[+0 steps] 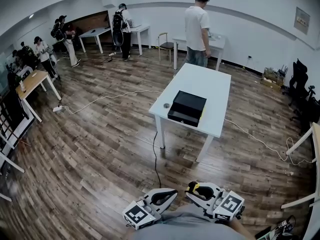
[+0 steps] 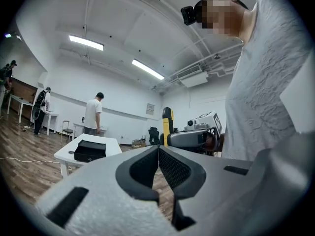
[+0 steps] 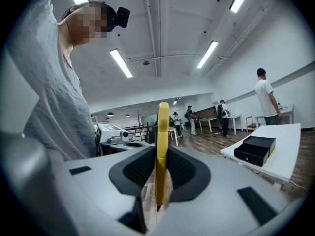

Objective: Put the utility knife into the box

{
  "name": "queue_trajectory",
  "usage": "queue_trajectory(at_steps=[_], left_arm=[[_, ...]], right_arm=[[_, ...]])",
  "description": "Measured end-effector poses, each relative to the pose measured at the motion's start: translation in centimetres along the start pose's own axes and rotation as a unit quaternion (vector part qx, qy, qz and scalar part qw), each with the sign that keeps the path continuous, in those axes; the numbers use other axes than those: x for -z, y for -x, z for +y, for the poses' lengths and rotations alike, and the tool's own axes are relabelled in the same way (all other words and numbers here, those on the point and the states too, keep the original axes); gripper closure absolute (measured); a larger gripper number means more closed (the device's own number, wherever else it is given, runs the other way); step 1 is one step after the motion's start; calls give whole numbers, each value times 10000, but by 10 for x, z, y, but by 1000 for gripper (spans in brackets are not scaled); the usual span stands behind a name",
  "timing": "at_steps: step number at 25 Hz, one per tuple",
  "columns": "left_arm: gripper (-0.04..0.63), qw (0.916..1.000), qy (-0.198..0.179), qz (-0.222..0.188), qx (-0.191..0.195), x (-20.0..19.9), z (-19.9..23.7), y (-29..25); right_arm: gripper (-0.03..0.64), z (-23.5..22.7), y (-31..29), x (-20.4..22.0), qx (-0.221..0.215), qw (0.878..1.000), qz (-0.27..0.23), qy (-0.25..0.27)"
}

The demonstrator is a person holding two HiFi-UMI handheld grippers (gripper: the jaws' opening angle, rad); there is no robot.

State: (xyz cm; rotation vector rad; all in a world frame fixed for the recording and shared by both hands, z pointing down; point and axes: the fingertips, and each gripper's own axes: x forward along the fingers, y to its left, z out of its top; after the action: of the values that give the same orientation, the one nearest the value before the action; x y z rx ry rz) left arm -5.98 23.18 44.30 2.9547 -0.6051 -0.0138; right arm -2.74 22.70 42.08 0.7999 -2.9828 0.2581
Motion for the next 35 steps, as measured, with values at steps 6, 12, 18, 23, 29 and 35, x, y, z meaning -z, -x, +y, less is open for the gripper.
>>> queue_trajectory(at_steps=[6,12,18,23,29,35], left_arm=[[578,9995,263,-27,-181,-10,15,-1],[577,9999,-28,15,-159,-1,39,-11],[577,9995,44,92,-295,1,74,-26],[577,9994,65,132,-301,-8,104,-49],[577,9995,-82,305,-70,-23,128,-92],[577,9992,-79,393,-72,-39,154,-131]], right_arm=[[528,-9,-9,-3,-90,9999,72,-1],[528,-34,-27,-7,-207,9996,179,0],[528,-73,-48,-19,-329,9994,85,47],[528,-113,-59,-25,-271,9996,91,66],[528,-166,-64,-34,-88,10000,26,26],[528,-218,-65,-44,20,9999,85,-81]])
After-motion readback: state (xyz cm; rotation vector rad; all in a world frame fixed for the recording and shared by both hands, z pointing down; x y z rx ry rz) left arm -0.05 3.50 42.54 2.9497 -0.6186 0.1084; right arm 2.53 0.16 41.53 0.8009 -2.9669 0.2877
